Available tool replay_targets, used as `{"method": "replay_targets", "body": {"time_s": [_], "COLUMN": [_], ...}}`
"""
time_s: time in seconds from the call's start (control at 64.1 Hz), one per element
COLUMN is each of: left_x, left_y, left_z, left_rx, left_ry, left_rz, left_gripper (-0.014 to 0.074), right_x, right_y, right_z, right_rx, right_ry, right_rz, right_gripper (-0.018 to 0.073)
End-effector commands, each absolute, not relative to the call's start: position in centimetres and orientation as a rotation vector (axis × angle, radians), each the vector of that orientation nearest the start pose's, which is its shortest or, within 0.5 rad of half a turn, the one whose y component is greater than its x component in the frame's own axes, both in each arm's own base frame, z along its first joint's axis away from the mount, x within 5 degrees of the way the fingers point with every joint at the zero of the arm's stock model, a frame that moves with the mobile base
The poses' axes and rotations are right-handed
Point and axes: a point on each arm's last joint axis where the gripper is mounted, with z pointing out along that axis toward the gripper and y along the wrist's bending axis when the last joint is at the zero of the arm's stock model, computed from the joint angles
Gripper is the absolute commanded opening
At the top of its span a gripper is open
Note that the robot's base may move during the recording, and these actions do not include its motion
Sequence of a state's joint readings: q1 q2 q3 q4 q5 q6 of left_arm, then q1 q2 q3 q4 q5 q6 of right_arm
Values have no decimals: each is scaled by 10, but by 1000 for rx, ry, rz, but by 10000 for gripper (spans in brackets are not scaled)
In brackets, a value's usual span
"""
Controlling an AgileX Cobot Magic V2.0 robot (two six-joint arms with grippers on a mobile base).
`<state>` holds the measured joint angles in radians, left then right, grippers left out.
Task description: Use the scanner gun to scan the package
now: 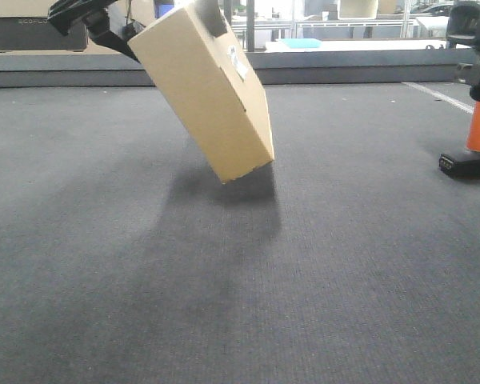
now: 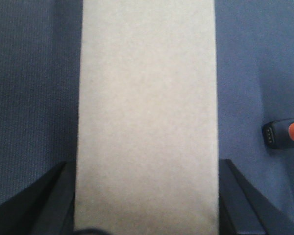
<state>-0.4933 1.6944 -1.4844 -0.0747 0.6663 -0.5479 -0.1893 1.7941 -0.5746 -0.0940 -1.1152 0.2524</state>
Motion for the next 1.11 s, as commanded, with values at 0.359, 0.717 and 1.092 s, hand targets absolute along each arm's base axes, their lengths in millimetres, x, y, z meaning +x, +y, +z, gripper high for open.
{"method": "replay_targets", "body": {"time_s": [0.359, 0.717, 1.092], "left_x": [341, 342, 341], "left_y": [-186, -149, -65], "left_z": [330, 330, 343], "left_rx": [-70, 6, 123], "left_ry": [2409, 2500, 2579], "left_rz": [-560, -411, -176], "left_gripper": [-111, -111, -111], "right_x": [281, 249, 214], "right_y": [-45, -38, -29], "right_z": [181, 210, 261], "right_rx": [239, 197, 87], "right_ry": [1544, 1653, 1587], "right_rz": [91, 57, -7], "right_gripper": [496, 77, -168]}}
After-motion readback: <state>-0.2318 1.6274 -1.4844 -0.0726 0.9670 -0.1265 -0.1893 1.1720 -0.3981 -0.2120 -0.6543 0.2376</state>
